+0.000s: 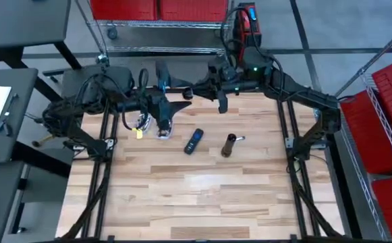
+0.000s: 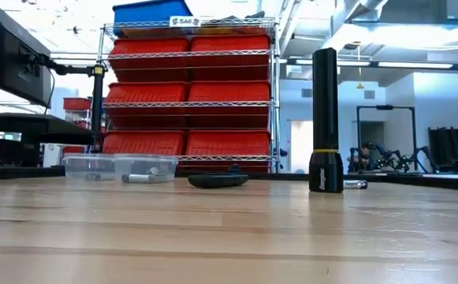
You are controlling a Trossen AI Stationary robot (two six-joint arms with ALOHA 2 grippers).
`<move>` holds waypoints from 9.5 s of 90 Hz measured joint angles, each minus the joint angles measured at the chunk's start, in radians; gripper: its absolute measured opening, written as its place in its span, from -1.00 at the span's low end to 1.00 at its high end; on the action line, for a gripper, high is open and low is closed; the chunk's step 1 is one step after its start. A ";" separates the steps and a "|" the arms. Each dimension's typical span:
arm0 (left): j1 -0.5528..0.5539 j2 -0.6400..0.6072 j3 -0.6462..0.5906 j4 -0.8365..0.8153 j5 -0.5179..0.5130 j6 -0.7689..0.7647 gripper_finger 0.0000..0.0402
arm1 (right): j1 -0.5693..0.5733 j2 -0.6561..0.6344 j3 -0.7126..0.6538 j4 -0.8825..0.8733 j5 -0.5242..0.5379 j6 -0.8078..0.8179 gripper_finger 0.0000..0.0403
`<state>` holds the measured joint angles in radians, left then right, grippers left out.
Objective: Insert battery
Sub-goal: Close the flashlight battery compartment
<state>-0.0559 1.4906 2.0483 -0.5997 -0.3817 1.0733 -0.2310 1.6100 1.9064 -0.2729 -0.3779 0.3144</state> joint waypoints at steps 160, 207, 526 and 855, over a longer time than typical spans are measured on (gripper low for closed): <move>-0.019 -0.017 -0.002 0.047 -0.002 -0.259 -0.35 | -0.049 -0.121 0.000 -0.262 0.050 -0.214 -0.12; -0.018 -0.111 0.000 0.056 0.010 -0.681 -0.35 | -0.067 -0.303 -0.041 -0.992 0.282 -0.149 0.03; 0.036 -0.095 0.000 -0.499 0.335 -0.850 -0.35 | 0.321 -0.055 -0.289 -0.426 0.183 0.055 -0.31; -0.040 0.054 -0.004 -0.488 0.589 -1.022 -0.35 | 0.400 0.282 0.152 -0.863 0.136 -0.102 -0.31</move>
<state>-0.0963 1.5449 2.0445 -1.0878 0.2077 0.0509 0.1688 1.8919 2.0583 -1.1356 -0.2416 0.2123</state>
